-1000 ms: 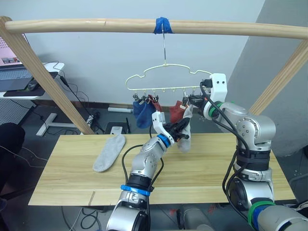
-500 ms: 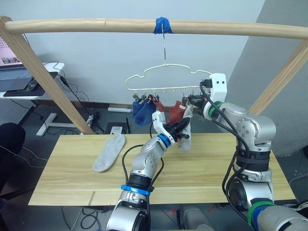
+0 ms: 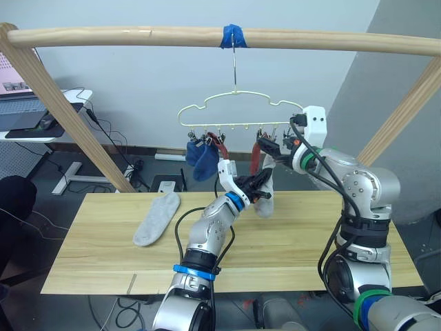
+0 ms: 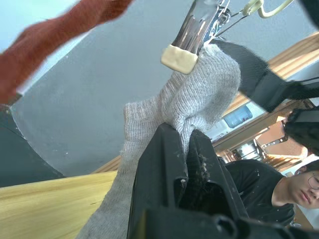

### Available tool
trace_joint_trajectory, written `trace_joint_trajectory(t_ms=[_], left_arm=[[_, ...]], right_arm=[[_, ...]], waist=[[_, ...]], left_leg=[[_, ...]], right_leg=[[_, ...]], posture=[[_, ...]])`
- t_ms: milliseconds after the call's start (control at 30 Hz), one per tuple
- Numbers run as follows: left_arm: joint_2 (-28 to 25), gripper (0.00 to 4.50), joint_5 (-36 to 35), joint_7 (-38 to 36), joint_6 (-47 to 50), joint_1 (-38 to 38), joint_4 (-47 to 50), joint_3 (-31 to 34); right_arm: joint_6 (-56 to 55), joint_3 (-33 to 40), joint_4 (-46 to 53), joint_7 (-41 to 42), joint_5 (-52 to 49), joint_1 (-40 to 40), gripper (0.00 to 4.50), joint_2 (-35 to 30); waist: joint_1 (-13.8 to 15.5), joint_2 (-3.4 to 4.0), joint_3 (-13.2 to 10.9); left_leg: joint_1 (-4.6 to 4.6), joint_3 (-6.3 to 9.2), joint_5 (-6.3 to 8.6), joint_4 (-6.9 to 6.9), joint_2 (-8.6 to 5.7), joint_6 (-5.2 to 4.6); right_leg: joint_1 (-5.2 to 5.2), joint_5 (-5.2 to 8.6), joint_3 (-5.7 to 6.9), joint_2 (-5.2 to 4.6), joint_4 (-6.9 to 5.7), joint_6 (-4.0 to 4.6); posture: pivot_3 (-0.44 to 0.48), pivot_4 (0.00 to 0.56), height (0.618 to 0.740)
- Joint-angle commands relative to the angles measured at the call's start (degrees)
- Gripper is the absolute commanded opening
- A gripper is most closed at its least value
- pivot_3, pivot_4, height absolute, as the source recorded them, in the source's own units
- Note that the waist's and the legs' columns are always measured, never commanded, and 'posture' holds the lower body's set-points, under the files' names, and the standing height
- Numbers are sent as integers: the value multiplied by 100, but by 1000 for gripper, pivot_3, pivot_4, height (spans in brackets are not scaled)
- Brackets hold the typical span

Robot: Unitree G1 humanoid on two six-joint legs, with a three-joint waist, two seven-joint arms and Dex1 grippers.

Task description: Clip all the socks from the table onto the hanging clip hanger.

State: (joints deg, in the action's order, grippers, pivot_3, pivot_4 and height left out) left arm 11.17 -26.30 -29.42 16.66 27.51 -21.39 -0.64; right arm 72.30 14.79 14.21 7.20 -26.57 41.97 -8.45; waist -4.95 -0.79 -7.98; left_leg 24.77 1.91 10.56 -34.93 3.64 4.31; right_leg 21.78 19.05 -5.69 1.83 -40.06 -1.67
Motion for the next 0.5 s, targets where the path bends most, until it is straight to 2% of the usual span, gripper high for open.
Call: trace_joint_trajectory(t_ms=[33, 133, 233, 333, 500], left_arm=[[179, 0, -34, -29, -168, 209, -53, 39], [118, 0, -6, -86, -226, 266, -145, 36], [41, 677, 24, -223, -290, 295, -183, 14], [-80, 1605, 69, -343, -286, 320, -206, -3], [-739, 3155, 216, -806, -142, 190, 33, -111]], right_arm=[[583, 664, 730, -105, -382, 176, 4448, -54], [1008, 980, 1082, -62, -569, 145, 4448, -162], [1204, 1144, 1330, 66, -678, -36, 4500, -391], [1096, 1126, 1430, 128, -652, -322, 4500, -572], [429, 771, 1472, 77, -465, -960, 4500, -475]], waist=[[2, 0, 0], [-7, 0, 0], [-16, 0, 0], [-26, 1, 1], [-125, 2, 1]], left_leg=[[0, 0, 0, 0, 0, 0], [0, 0, 0, 0, 0, 0], [-1, 0, 0, 0, 0, 0], [0, -1, 0, 0, -2, 0], [-1, 0, 0, 1, -1, 0]], right_leg=[[0, 0, 0, 0, 0, 0], [0, 0, -1, 0, 0, 0], [0, 0, -1, 0, 0, 0], [0, 1, -2, 0, 0, -1], [0, 1, -2, 1, 0, -2]], posture=[[-86, 111, 740], [-97, 112, 740], [-108, 111, 740], [-113, 112, 740], [-106, 116, 740]])
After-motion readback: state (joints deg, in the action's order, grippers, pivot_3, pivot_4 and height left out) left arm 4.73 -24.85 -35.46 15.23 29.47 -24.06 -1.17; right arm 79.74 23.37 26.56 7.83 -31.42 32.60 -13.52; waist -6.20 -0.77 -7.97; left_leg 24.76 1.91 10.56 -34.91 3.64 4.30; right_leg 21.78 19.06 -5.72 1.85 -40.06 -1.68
